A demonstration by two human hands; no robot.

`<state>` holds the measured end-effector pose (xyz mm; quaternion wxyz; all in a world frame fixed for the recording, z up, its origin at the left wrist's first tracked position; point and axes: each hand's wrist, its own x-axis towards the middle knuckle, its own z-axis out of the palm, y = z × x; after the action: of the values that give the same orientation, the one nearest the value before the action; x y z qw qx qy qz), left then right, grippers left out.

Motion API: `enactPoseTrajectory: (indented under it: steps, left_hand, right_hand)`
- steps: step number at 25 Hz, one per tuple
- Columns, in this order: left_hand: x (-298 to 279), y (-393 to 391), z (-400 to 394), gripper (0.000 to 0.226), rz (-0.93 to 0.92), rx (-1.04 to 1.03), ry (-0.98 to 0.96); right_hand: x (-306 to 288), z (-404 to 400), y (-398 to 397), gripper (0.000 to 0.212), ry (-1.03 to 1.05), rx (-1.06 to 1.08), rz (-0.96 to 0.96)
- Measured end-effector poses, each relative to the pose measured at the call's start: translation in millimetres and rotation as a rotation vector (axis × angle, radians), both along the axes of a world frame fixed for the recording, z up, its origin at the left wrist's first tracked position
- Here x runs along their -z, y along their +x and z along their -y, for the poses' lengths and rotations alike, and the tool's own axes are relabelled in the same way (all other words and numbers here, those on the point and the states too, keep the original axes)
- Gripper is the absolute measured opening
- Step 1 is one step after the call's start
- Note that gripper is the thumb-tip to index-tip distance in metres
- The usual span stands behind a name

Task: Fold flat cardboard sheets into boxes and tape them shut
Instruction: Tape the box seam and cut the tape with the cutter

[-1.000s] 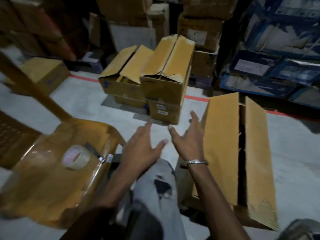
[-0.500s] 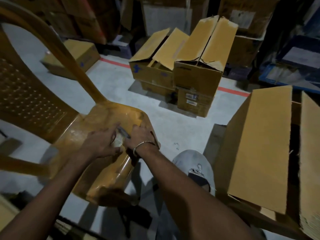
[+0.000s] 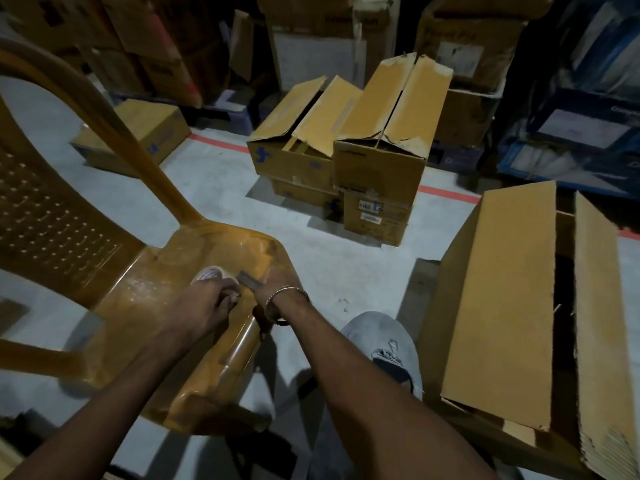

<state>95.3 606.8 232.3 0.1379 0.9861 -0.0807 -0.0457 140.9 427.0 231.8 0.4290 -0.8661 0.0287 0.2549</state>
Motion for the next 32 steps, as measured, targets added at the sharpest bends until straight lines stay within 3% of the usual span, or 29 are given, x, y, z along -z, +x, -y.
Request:
enactPoseTrajectory:
  steps: [3, 5, 6, 8, 12, 17, 23, 26, 28, 32]
  left_hand:
    - [-12.2, 4.4, 25.4, 0.031, 0.112, -0.099, -0.120]
    - [-18.9, 11.0, 51.1, 0.030, 0.160, -0.127, -0.194]
    - [-22.6, 14.7, 66.6, 0.025, 0.179, -0.124, -0.224]
    - [-31.8, 22.1, 106.4, 0.017, 0.203, -0.116, -0.301]
    - [-59.7, 36.5, 216.1, 0.009, 0.212, -0.062, -0.483]
    - [-67.9, 30.9, 353.9, 0.014, 0.010, 0.013, -0.806]
    - [-32.8, 12.7, 448.8, 0.009, -0.467, -0.139, -1.056]
    - [-32.7, 11.3, 468.5, 0.013, -0.751, -0.162, -1.147]
    - [-25.5, 9.7, 478.4, 0.023, -0.910, -0.146, -1.158]
    - [-8.3, 6.3, 488.2, 0.034, -1.009, -0.138, -1.153]
  right_hand:
    - [-20.2, 33.9, 3.3, 0.062, 0.135, 0.153, -0.116]
    - [-36.3, 67.1, 10.2, 0.050, 0.348, 0.313, -0.213]
    - [-47.6, 86.4, 10.6, 0.033, 0.481, 0.366, -0.240]
    - [-72.5, 131.5, 4.3, 0.011, 0.613, 0.413, -0.231]
    - [-99.4, 234.5, -24.3, 0.015, 0.677, 0.573, -0.092]
    - [-95.5, 344.1, -65.5, 0.020, 0.603, 0.766, -0.027]
    - [-58.0, 471.6, -130.6, 0.013, 0.025, 0.967, 0.173]
    - [-14.3, 491.3, -146.9, 0.010, 0.083, 1.015, 0.121]
    - [16.0, 494.2, -141.4, 0.025, 0.077, 0.953, 0.029]
    - [45.3, 504.0, -113.9, 0.024, -0.016, 0.920, -0.047]
